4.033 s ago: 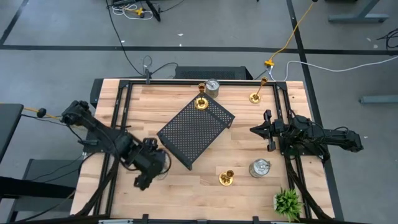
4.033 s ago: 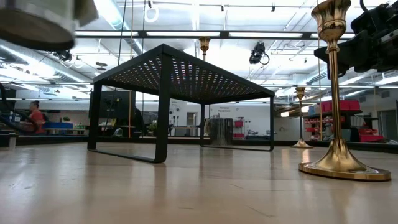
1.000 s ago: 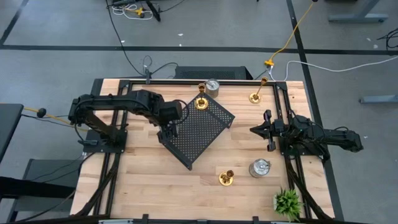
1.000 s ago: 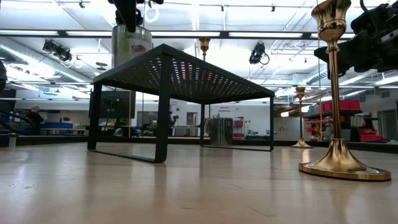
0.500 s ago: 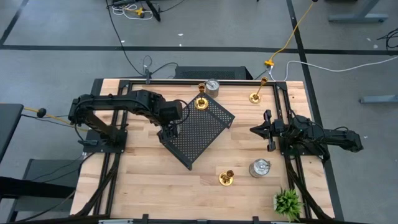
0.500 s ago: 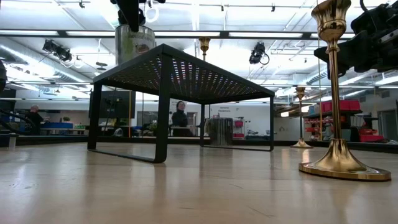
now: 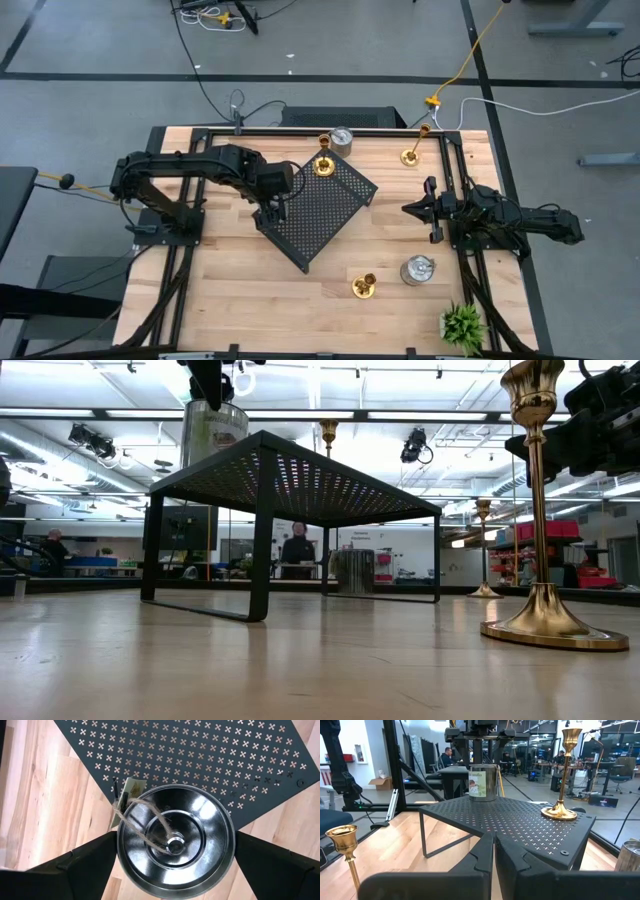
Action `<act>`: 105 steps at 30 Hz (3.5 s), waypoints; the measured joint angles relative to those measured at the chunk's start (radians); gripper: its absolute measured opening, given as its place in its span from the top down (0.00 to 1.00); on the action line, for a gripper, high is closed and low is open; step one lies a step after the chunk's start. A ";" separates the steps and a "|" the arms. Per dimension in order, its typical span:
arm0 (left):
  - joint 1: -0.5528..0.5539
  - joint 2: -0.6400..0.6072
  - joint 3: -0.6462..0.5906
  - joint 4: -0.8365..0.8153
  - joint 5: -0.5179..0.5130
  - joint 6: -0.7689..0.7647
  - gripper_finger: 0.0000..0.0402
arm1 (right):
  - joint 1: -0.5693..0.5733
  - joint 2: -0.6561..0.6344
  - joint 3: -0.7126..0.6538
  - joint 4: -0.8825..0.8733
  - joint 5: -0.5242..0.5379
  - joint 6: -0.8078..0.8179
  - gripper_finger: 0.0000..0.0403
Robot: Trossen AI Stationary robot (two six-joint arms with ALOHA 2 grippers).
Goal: Pick & Place candle stick holders
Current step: Put the bottom left silver scented candle on the shelf
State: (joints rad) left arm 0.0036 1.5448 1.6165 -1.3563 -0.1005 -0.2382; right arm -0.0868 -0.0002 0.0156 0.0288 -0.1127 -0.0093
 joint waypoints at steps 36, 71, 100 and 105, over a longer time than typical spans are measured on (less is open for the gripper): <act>0.000 0.000 0.000 -0.001 0.001 0.022 0.02 | 0.000 0.000 0.000 0.000 0.000 0.000 0.94; 0.000 -0.001 0.115 -0.089 -0.037 0.044 0.02 | 0.000 0.000 0.000 0.000 0.000 0.000 0.94; -0.158 -0.074 0.234 -0.195 -0.077 -0.027 0.46 | 0.000 0.000 0.000 0.000 0.000 0.000 0.94; -0.166 -0.080 0.234 -0.195 -0.083 -0.001 0.58 | 0.000 0.000 0.000 0.000 0.000 0.000 0.94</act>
State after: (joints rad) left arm -0.1619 1.4646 1.8507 -1.5517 -0.1830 -0.2391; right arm -0.0868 -0.0002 0.0156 0.0292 -0.1127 -0.0093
